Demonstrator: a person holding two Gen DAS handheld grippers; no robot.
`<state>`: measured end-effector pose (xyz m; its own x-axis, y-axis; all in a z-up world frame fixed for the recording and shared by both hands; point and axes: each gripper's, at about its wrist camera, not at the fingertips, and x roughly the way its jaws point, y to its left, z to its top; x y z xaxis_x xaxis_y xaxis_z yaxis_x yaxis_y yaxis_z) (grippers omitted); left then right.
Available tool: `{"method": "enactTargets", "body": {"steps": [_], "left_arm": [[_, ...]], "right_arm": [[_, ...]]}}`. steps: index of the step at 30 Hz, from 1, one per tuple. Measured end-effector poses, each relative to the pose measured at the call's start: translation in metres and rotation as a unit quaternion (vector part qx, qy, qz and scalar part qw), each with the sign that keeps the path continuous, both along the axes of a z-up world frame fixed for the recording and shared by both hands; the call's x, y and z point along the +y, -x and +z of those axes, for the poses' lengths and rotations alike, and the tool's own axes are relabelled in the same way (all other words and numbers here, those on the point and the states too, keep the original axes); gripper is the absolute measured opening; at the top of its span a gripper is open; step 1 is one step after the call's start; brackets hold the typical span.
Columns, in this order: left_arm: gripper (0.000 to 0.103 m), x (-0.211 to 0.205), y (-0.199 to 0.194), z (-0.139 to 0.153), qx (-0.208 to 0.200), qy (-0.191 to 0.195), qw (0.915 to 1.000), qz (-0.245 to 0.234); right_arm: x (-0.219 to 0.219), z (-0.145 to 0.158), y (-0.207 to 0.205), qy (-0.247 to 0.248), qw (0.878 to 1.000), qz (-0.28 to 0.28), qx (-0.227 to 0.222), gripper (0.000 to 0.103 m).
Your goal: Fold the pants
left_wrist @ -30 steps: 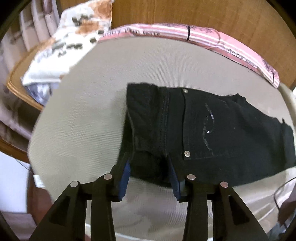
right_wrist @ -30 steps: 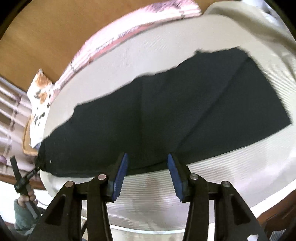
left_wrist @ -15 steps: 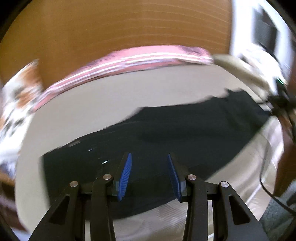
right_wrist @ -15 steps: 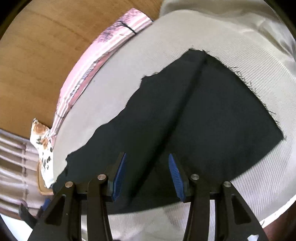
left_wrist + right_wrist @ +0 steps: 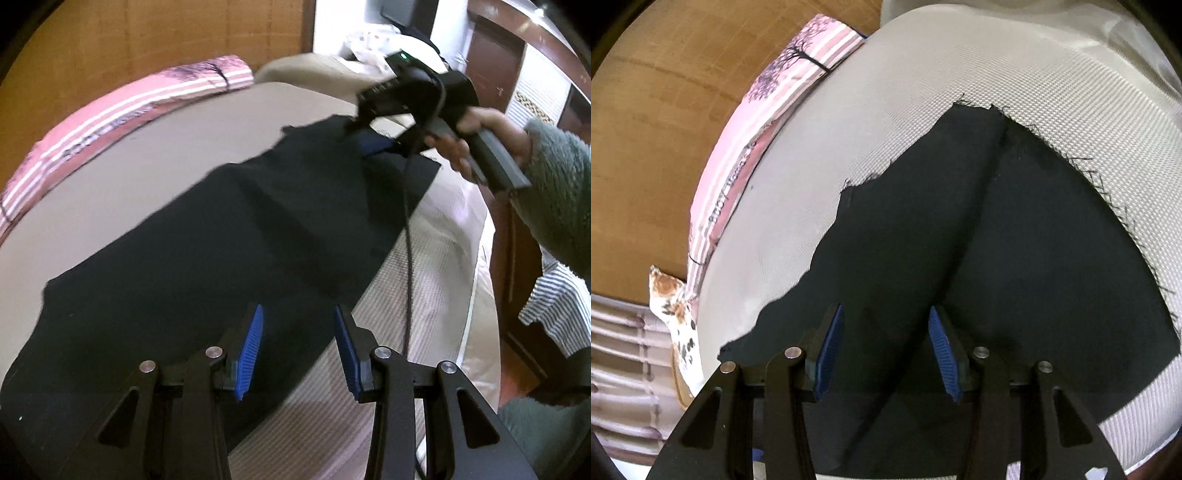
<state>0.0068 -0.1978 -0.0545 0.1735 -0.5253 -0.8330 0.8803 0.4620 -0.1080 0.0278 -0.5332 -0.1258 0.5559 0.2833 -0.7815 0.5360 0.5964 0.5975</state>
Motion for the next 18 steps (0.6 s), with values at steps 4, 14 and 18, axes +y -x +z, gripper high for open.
{"method": "enactTargets", "body": {"steps": [4,14,18], "left_arm": [[0.041,-0.017,0.005,-0.012,0.007,-0.005,0.9999,-0.014],[0.04,-0.026,0.008,-0.033,-0.01,-0.019,0.9998,-0.001],[0.029,-0.027,0.012,-0.033,-0.015,-0.015,0.9997,-0.009]], "right_arm": [[-0.006,-0.003,-0.002,-0.01,1.0,-0.005,-0.007,0.045],[-0.008,0.0,-0.006,0.015,1.0,-0.001,-0.022,0.021],[-0.01,0.008,-0.007,0.012,1.0,-0.003,-0.027,0.012]]}}
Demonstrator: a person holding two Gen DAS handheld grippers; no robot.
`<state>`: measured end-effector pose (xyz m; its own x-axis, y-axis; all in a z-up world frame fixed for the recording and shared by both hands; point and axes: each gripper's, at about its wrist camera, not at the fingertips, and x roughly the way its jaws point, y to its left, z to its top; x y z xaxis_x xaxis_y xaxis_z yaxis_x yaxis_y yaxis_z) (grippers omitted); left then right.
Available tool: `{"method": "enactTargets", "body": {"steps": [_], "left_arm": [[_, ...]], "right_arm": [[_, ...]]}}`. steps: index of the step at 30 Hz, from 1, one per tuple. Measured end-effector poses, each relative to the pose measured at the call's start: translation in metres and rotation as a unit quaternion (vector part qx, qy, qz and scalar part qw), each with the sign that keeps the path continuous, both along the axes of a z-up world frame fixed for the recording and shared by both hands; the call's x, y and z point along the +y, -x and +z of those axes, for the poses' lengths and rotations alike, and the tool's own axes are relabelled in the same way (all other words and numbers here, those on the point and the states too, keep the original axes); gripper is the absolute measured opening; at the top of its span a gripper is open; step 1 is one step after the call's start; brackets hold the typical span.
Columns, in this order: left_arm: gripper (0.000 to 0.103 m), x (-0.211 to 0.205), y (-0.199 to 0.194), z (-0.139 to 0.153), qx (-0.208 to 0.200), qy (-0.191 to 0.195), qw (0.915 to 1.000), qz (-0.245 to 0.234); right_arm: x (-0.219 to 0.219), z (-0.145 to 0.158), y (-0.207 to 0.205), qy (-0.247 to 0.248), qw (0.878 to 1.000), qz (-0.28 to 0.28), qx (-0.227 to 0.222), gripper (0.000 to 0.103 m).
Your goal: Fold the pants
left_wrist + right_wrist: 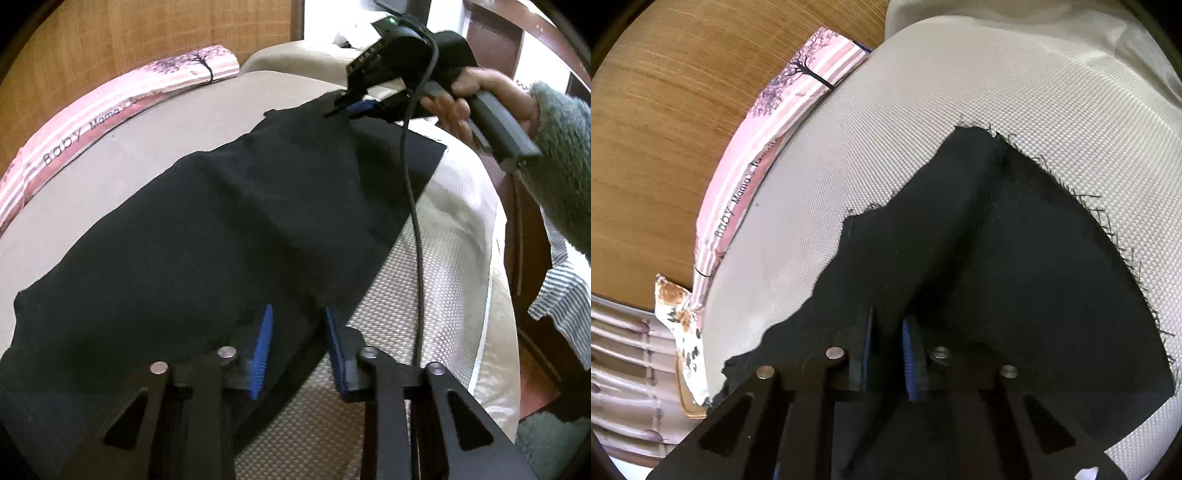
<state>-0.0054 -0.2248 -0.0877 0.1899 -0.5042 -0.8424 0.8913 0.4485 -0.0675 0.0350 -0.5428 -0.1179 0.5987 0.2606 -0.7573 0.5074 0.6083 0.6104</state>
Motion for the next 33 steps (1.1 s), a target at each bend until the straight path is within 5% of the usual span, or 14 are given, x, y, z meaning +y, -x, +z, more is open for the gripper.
{"method": "enactTargets", "body": {"steps": [12,14,16,19,28,33], "left_arm": [[0.013,0.003,-0.001,0.007,-0.008,0.021,0.9997,0.008],[0.013,0.007,-0.008,0.01,-0.001,0.03,0.9993,0.024],[0.012,0.011,-0.016,0.011,0.009,0.035,0.9985,0.042],[0.012,0.018,-0.029,0.011,0.022,0.041,0.9964,0.071],[0.012,0.024,-0.042,-0.001,0.06,0.046,0.993,0.09],[0.012,0.025,-0.045,-0.003,0.067,0.047,0.9923,0.093]], "right_arm": [[0.047,0.047,-0.084,0.01,0.997,0.068,-0.028,0.011],[0.06,0.051,-0.105,-0.003,0.995,0.092,-0.048,0.015],[0.067,0.053,-0.119,-0.019,0.992,0.111,-0.058,0.038],[0.06,0.058,-0.116,-0.007,0.992,0.104,-0.073,0.041],[-0.004,0.007,-0.085,-0.014,1.0,0.026,-0.002,0.041],[-0.006,-0.008,-0.098,-0.024,0.999,0.027,0.001,0.041]]}}
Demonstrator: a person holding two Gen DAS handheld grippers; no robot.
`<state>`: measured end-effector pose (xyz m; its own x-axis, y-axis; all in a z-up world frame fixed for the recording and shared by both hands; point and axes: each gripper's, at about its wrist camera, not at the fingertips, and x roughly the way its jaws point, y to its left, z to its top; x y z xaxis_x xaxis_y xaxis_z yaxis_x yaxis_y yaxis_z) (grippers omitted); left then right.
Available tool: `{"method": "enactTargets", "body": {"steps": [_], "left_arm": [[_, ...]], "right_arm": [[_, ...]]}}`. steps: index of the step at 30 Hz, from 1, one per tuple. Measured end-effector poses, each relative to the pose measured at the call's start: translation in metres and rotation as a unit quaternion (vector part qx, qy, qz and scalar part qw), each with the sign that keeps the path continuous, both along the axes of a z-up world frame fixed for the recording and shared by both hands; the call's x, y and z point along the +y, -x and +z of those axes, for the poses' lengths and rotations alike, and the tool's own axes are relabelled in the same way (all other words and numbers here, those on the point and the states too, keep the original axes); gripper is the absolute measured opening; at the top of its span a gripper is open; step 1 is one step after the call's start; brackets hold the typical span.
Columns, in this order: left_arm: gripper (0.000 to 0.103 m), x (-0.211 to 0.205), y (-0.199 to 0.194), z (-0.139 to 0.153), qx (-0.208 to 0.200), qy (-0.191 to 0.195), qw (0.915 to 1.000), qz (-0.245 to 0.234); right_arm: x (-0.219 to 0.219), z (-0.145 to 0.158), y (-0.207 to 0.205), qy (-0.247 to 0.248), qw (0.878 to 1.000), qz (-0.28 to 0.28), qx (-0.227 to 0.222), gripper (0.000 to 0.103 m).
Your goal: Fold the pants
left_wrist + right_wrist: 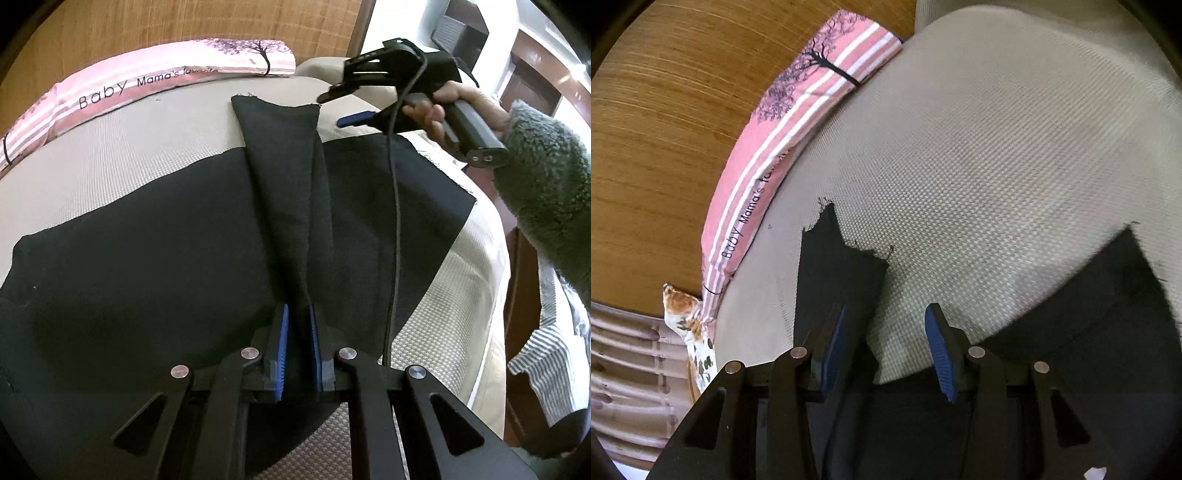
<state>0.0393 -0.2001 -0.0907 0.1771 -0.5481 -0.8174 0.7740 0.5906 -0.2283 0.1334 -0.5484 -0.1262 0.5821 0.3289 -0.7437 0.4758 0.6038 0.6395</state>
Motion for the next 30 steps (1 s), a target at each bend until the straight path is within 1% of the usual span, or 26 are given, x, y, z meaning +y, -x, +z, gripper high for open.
{"method": "enactTargets", "body": {"steps": [3,5,6,7,8,10,13,16,18,21,24,28,30], "left_arm": [[0.012,0.0,0.0,0.0,0.001,0.001,1.0,0.0],[0.012,-0.001,-0.002,0.0,0.002,0.001,1.0,0.0],[0.012,-0.001,-0.002,0.0,0.002,0.001,1.0,0.0],[0.012,-0.001,-0.002,0.0,0.002,0.001,1.0,0.0],[0.012,-0.001,-0.002,0.0,0.002,0.0,1.0,0.0],[0.012,-0.001,-0.002,0.0,0.001,0.0,1.0,0.0],[0.012,-0.003,-0.001,0.0,-0.002,-0.003,1.0,0.0],[0.012,-0.006,0.0,0.001,-0.008,-0.007,0.9999,-0.002],[0.012,-0.009,0.002,0.003,-0.013,-0.009,0.9999,-0.006],[0.012,-0.014,0.008,0.007,-0.023,-0.009,0.9995,-0.018],[0.012,-0.023,0.019,0.01,-0.045,-0.018,0.9976,-0.049],[0.013,-0.037,0.036,0.005,-0.069,-0.046,0.9926,-0.089],[0.013,-0.04,0.041,0.003,-0.085,-0.057,0.9899,-0.098]], "right_arm": [[0.002,-0.004,-0.012,0.0,1.0,0.001,-0.001,0.04],[0.002,-0.006,-0.02,0.001,1.0,0.001,-0.001,0.034],[0.003,-0.007,-0.023,0.001,1.0,0.003,-0.001,0.026],[0.004,-0.006,-0.025,0.002,1.0,0.004,-0.001,0.015],[0.005,-0.005,-0.026,0.01,1.0,0.004,-0.002,0.01],[0.009,0.004,-0.023,0.025,1.0,0.007,-0.015,0.005],[0.011,0.03,-0.007,0.055,0.998,0.003,-0.043,0.004],[0.008,0.059,0.02,0.091,0.994,-0.007,-0.061,0.004],[0.003,0.078,0.052,0.12,0.99,-0.022,-0.064,0.004],[-0.004,0.089,0.103,0.165,0.984,-0.053,-0.048,0.004],[-0.013,0.078,0.152,0.184,0.978,-0.093,-0.015,0.004],[-0.027,0.037,0.201,0.164,0.976,-0.139,0.046,0.004],[-0.027,0.024,0.211,0.161,0.974,-0.146,0.058,0.003]]}}
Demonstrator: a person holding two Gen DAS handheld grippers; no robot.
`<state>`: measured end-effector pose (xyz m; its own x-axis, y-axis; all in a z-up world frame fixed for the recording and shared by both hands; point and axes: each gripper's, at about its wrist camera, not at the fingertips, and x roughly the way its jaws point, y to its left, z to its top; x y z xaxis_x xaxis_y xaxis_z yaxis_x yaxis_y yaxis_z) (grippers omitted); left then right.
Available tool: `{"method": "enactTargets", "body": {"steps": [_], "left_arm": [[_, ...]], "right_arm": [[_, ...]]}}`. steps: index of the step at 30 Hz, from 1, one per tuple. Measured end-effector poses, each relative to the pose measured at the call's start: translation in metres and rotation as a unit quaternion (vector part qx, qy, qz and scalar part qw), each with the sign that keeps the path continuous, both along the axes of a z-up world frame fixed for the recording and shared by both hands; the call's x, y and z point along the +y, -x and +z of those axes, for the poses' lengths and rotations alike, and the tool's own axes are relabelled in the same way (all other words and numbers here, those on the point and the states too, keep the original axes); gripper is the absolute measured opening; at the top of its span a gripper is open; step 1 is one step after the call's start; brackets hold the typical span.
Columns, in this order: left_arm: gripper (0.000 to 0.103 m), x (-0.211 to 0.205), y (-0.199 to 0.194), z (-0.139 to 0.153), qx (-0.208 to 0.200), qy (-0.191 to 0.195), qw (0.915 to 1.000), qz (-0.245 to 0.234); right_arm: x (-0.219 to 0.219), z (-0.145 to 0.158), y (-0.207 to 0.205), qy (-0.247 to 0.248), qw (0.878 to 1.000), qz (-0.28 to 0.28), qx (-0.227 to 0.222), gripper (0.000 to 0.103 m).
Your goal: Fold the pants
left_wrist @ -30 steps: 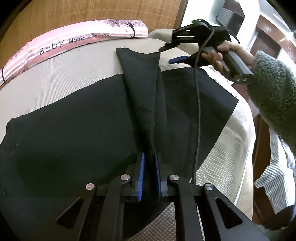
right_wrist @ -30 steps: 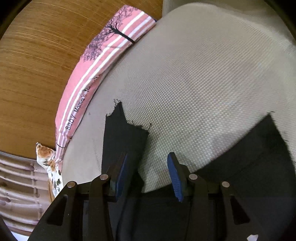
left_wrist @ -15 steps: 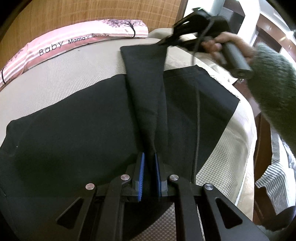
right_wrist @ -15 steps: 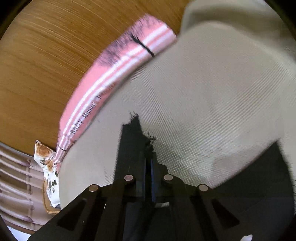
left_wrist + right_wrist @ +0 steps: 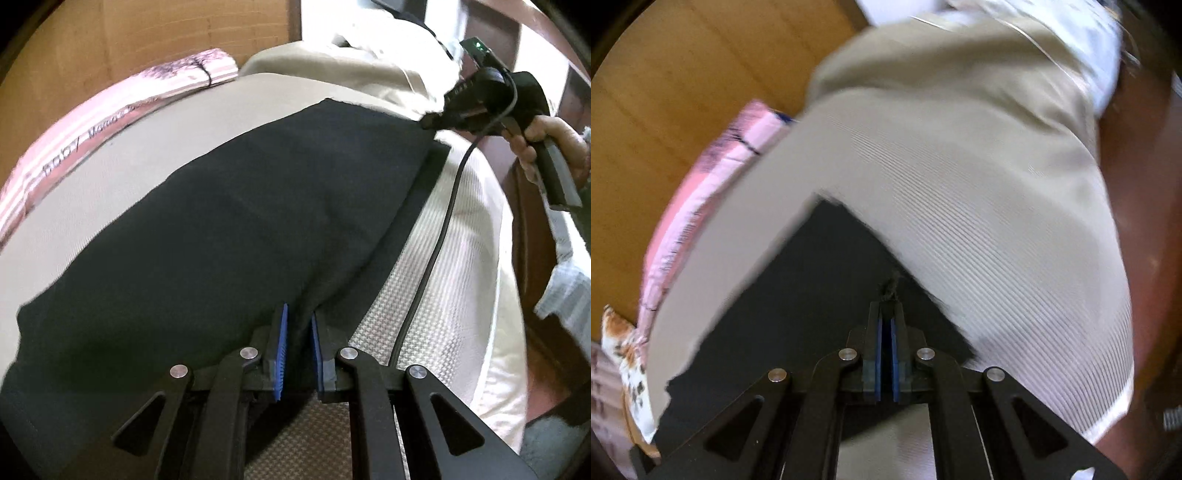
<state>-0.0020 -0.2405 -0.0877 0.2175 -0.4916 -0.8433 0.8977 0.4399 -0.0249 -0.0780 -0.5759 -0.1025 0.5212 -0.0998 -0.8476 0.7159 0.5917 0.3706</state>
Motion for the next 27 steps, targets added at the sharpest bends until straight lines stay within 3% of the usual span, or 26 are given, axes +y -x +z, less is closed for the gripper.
{"method": "enactTargets", "body": {"steps": [7,15,17,19,21,27], "left_arm": [[0.012,0.003,0.007,0.004,-0.009,-0.004,0.9998,-0.017],[0.011,0.003,0.006,0.0,0.003,-0.004,0.9998,-0.018],[0.013,0.003,0.005,0.0,0.006,-0.003,0.9999,-0.013],[0.017,0.004,0.003,0.002,0.013,-0.002,0.9999,-0.008],[0.021,0.007,0.001,0.005,0.028,-0.003,0.9996,-0.004],[0.042,0.044,-0.011,0.041,0.038,0.039,0.9984,0.015]], "right_arm": [[0.001,0.001,0.007,0.004,1.0,-0.018,-0.015,0.003],[0.006,-0.014,0.002,0.018,1.0,-0.007,0.014,0.002],[0.005,-0.012,-0.003,0.01,1.0,0.005,0.02,0.01],[0.008,-0.005,-0.006,-0.005,1.0,0.017,0.019,0.033],[0.014,0.006,-0.006,0.006,1.0,0.013,0.026,0.047],[0.04,0.049,-0.019,0.045,0.997,0.056,0.019,0.047]]}}
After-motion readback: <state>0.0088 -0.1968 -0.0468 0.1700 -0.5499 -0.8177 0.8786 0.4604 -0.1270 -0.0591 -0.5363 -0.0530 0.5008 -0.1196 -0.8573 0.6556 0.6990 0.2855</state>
